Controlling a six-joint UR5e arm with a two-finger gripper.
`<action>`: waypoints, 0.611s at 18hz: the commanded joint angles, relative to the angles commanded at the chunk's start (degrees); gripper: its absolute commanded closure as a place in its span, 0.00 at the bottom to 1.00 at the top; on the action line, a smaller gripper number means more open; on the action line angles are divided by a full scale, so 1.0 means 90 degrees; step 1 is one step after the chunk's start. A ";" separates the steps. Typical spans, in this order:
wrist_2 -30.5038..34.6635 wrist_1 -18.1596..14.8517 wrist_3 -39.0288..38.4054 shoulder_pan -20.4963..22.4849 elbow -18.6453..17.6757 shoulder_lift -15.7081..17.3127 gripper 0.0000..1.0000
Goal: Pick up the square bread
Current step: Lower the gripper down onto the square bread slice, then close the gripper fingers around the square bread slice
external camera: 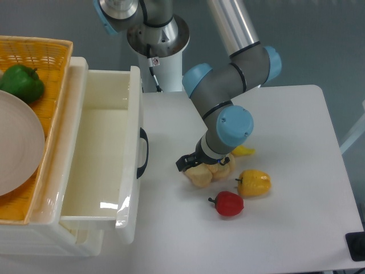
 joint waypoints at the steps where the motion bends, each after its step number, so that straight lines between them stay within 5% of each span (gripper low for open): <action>1: 0.0000 0.0048 -0.0029 -0.0039 0.0000 -0.0029 0.00; 11: 0.0010 0.0264 -0.0225 -0.0176 -0.0049 -0.0118 0.00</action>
